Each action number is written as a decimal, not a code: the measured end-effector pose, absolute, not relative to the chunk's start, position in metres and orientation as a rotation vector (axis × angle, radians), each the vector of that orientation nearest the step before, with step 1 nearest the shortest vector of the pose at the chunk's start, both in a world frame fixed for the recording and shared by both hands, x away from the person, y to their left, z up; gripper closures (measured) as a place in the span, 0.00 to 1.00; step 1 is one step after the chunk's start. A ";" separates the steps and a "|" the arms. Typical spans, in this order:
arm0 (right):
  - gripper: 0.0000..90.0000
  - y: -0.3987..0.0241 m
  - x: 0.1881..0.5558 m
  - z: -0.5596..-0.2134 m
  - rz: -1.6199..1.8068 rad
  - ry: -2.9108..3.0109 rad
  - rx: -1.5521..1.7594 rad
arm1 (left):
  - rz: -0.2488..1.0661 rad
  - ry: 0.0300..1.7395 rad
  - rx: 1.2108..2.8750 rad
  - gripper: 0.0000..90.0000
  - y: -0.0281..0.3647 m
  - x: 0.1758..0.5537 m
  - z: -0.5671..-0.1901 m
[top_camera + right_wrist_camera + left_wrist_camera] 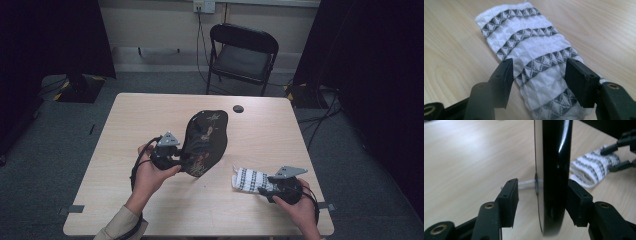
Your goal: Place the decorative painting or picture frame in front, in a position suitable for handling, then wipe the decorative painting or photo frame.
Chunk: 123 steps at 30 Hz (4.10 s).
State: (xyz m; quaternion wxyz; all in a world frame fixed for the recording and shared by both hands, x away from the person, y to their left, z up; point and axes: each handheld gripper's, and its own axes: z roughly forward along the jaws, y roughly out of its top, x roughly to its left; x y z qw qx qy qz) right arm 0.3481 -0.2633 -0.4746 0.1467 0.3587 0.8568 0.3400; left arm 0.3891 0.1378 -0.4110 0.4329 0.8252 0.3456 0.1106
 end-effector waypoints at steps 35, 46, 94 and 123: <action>0.43 -0.239 0.337 -0.477 0.883 2.469 1.005 | 0.263 0.915 2.017 0.60 0.138 0.388 -0.427; 0.42 -0.248 0.337 -0.472 0.926 2.438 1.028 | 0.228 0.937 2.062 0.48 0.148 0.384 -0.448; 0.89 -0.230 0.355 -0.481 0.934 2.435 1.120 | 0.233 0.971 2.017 0.35 0.161 0.384 -0.437; 0.89 -0.228 0.369 -0.448 0.913 2.435 1.119 | 0.189 0.945 2.010 0.80 0.159 0.390 -0.430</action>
